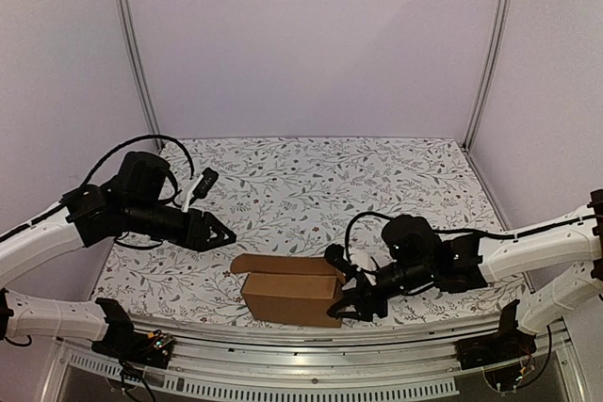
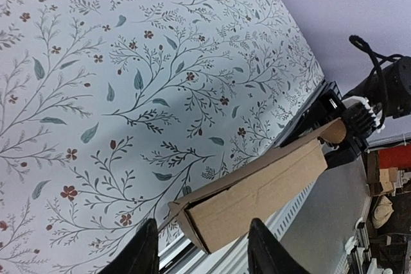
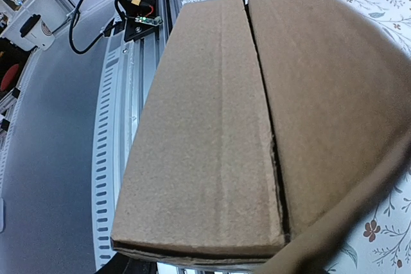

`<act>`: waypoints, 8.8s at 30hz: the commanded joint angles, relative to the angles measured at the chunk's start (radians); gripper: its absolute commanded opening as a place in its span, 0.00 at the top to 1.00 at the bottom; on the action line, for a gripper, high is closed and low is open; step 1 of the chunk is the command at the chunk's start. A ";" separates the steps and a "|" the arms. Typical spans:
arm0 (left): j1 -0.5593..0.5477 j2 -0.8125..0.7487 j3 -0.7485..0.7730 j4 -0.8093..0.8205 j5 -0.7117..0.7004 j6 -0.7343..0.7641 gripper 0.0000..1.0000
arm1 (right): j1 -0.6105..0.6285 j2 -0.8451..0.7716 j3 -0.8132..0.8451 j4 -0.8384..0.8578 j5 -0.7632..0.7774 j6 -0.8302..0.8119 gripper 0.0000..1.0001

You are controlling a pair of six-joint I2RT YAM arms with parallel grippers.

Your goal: Fold the paper box

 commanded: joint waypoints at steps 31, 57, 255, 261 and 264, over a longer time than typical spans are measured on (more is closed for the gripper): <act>-0.174 -0.010 0.073 -0.048 0.067 0.105 0.63 | -0.040 -0.229 -0.076 0.038 -0.189 0.086 0.80; -0.205 0.119 0.111 -0.057 0.005 0.010 1.00 | 0.055 -0.178 0.025 -0.075 0.113 0.011 0.87; -0.794 0.370 -0.036 -0.046 -1.003 -0.718 1.00 | 0.259 0.052 0.233 -0.330 0.829 0.463 1.00; -0.800 0.381 -0.031 -0.047 -1.007 -0.717 1.00 | 0.260 0.073 0.246 -0.312 0.822 0.488 1.00; -0.803 0.383 -0.030 -0.046 -1.010 -0.716 1.00 | 0.260 0.082 0.256 -0.311 0.822 0.492 1.00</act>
